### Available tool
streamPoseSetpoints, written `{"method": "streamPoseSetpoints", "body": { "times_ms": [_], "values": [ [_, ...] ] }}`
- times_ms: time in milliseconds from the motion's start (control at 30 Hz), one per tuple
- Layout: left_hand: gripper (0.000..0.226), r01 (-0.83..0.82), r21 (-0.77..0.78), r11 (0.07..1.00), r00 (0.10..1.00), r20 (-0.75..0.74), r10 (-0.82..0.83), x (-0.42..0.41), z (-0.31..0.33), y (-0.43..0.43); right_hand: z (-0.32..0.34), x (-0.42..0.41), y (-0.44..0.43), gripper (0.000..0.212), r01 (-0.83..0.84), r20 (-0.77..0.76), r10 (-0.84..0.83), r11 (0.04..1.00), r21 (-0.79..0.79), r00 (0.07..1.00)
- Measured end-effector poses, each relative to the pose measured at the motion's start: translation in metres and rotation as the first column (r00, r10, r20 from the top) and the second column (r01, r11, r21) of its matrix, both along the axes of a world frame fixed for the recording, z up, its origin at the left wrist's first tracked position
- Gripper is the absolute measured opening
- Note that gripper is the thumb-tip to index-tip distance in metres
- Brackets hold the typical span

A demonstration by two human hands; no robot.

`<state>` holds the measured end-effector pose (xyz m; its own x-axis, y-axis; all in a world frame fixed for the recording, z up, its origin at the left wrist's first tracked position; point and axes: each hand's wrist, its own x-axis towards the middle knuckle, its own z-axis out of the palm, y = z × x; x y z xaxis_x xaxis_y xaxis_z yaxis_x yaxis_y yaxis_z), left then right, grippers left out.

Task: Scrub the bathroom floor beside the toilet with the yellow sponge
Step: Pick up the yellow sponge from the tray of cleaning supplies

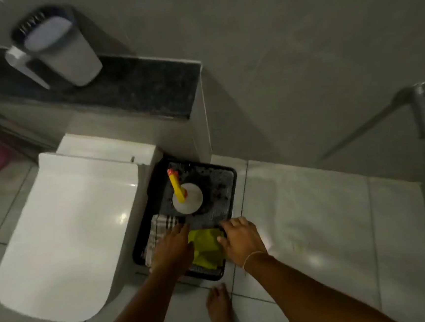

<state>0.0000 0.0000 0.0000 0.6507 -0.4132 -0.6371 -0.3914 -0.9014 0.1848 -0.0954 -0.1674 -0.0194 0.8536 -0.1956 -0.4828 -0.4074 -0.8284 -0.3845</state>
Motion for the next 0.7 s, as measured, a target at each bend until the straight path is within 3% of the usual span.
{"method": "streamPoseSetpoints", "body": {
  "times_ms": [200,333,500,700],
  "values": [
    [0.058,0.158,0.122,0.98,0.987,-0.001,-0.159,0.013,-0.074,-0.005,-0.069,0.022,0.023,0.053,-0.122,-0.039,0.118,0.985,-0.122,0.992],
    [0.056,0.239,0.11,0.965,0.967,0.067,-0.247,0.012,-0.093,0.003,-0.085,0.018,0.027,0.048,-0.1,0.037,0.108,0.981,-0.166,0.993],
    [0.042,0.228,0.096,0.969,0.963,0.123,-0.239,0.017,-0.096,0.0,-0.09,0.02,0.029,0.031,-0.006,0.095,0.018,0.992,-0.123,0.995],
    [0.035,0.099,-0.036,0.994,0.991,0.099,-0.095,0.025,-0.056,-0.009,-0.061,0.008,0.021,0.022,0.23,0.171,-0.251,0.964,0.131,0.953]
  ]
}}
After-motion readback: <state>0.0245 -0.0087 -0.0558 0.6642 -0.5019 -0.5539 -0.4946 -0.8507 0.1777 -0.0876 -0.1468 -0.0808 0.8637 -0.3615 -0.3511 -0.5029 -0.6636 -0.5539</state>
